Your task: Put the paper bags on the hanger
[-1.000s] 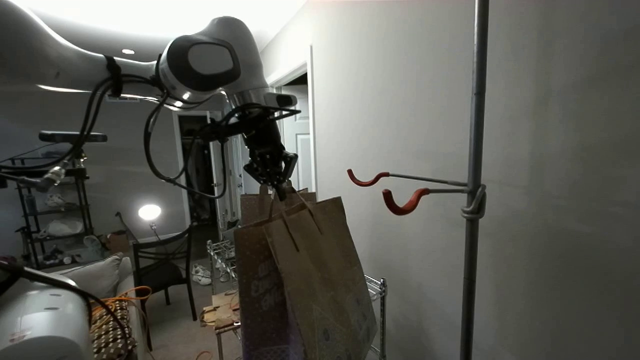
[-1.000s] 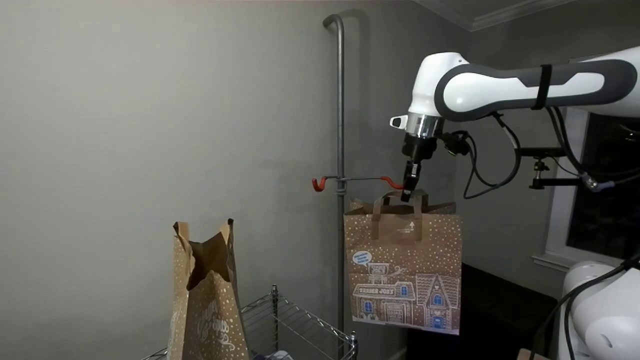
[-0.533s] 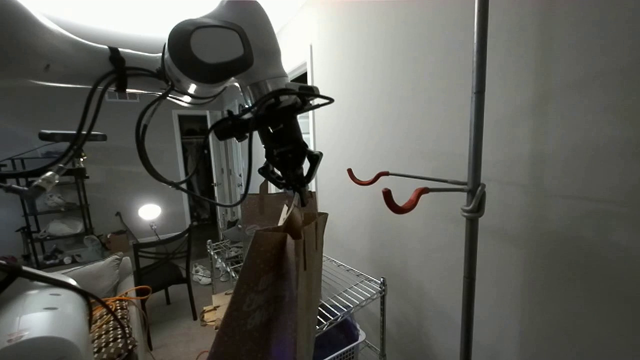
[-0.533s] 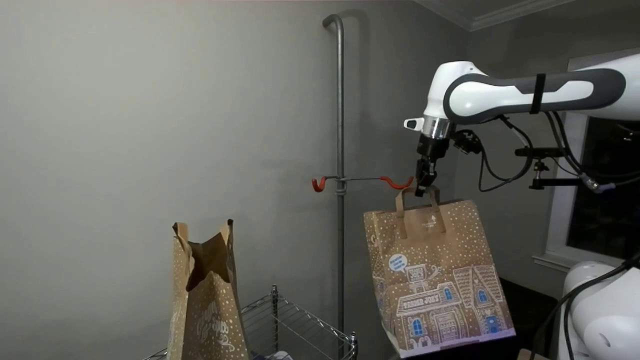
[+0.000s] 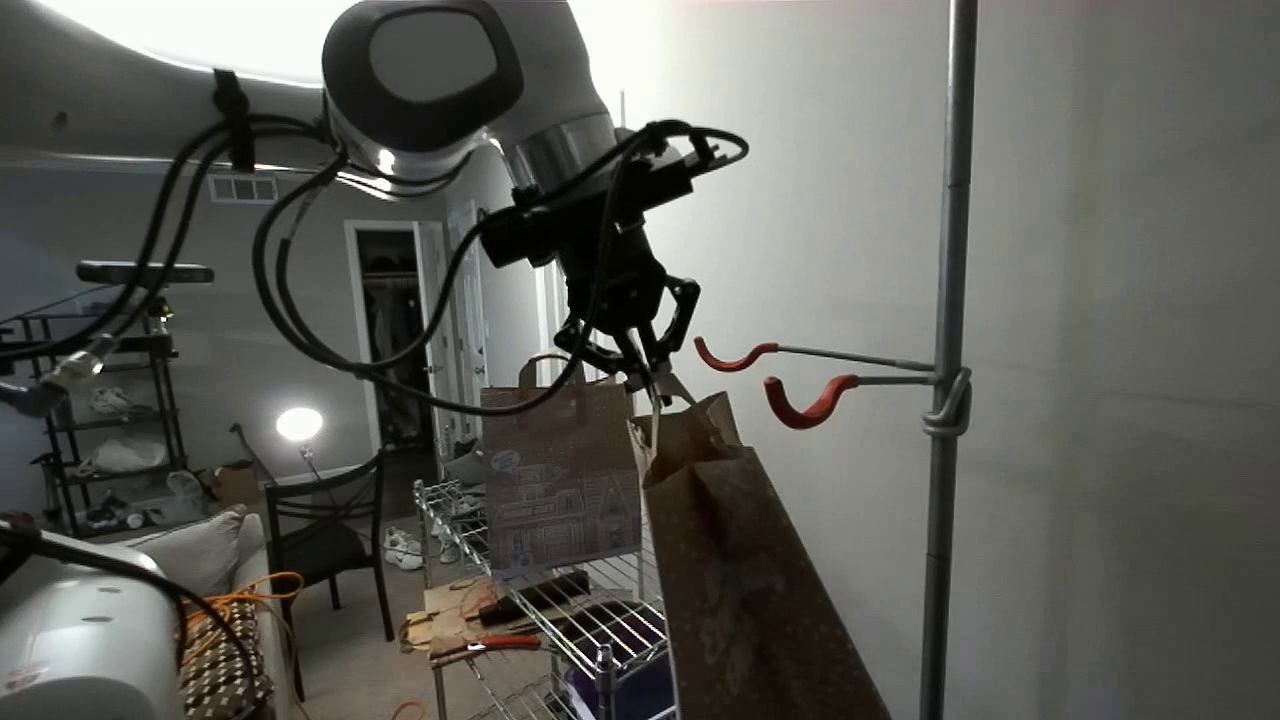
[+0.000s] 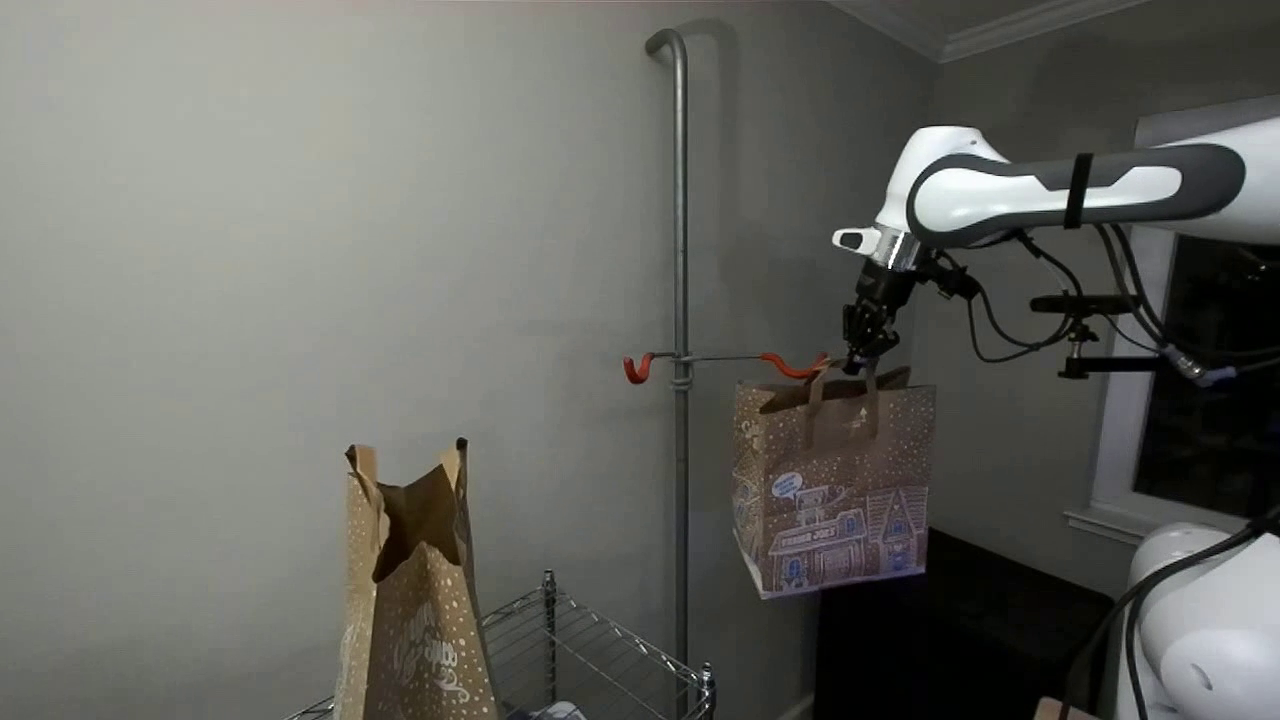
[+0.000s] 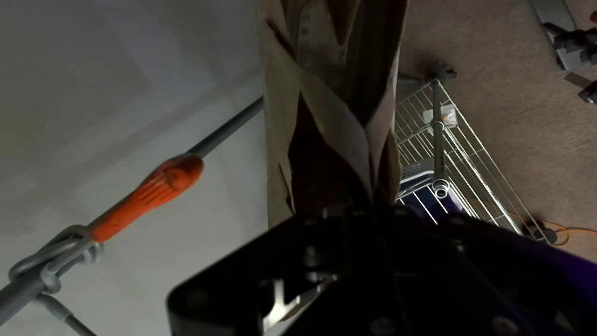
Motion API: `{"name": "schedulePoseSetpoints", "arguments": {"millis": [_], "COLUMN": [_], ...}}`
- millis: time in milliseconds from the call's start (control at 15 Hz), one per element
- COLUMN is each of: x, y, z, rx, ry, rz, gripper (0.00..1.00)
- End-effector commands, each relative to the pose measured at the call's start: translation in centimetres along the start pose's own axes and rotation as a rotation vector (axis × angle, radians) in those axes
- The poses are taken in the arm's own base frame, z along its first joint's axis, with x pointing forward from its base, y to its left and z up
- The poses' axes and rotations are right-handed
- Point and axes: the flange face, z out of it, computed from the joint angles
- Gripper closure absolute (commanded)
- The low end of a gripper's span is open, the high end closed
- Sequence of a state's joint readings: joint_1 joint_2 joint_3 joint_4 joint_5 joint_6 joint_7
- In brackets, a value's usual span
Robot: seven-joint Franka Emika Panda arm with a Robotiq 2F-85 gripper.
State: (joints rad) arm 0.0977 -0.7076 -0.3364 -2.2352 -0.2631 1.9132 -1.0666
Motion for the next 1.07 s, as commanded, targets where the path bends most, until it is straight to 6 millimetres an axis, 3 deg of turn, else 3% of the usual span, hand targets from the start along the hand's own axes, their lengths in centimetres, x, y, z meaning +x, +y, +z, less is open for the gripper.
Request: {"name": "schedulePoseSetpoints", "arguments": {"millis": [0, 200, 400, 667, 1000], "x": [-3.6, -5.6, -6.4, -5.7, -4.5], "y": [1.9, 3.2, 4.0, 4.6, 5.8], "z": [-1.8, -2.1, -1.4, -0.5, -1.2], "rx": [-0.068, -0.077, -0.050, -0.029, -0.124], "ry": [0.023, 0.063, 0.097, 0.138, 0.114], "rz": [-0.045, -0.080, -0.144, -0.213, -0.182], "gripper": [0.99, 0.99, 0.99, 0.99, 0.99]}}
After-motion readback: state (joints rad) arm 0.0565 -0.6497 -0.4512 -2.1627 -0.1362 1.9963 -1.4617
